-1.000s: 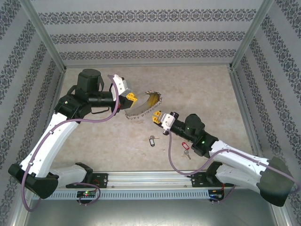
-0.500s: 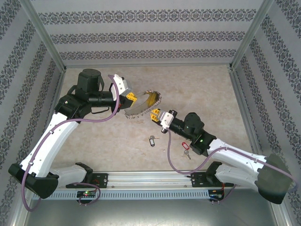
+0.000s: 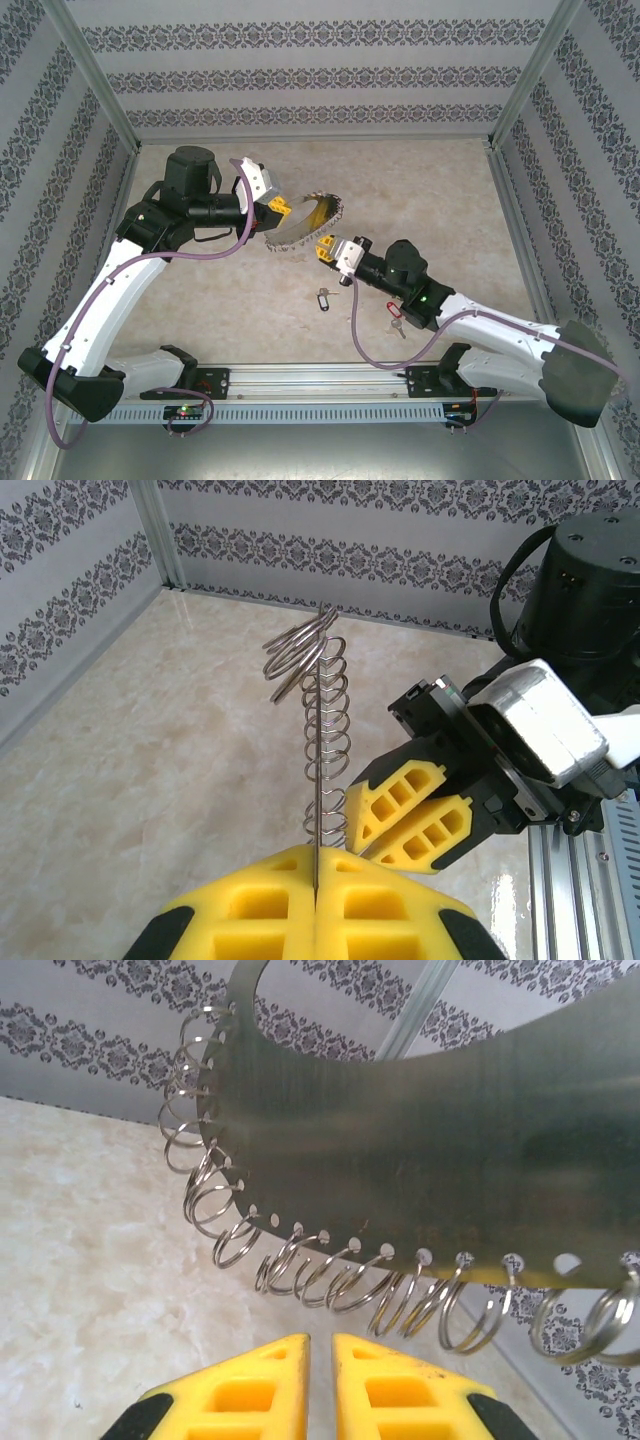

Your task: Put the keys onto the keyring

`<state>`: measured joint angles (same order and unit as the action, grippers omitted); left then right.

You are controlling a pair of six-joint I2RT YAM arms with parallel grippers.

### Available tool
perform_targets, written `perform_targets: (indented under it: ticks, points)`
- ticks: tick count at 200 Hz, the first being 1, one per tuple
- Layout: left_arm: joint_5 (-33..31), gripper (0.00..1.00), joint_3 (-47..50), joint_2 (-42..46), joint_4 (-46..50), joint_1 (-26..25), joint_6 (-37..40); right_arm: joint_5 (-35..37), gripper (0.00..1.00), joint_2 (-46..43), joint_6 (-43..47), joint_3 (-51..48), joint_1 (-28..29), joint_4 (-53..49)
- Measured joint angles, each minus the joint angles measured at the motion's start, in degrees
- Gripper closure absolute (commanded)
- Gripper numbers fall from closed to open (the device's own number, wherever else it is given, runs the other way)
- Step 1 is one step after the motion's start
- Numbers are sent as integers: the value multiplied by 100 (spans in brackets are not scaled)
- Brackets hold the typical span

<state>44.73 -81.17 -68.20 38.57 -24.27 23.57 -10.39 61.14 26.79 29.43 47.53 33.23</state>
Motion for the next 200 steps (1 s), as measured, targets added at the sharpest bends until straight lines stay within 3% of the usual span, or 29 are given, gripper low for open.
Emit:
perform_targets:
  ticks: [200]
  points:
    - [-4, 100, 76, 0, -2, 0, -39, 221, 84, 111, 0, 72, 39, 208]
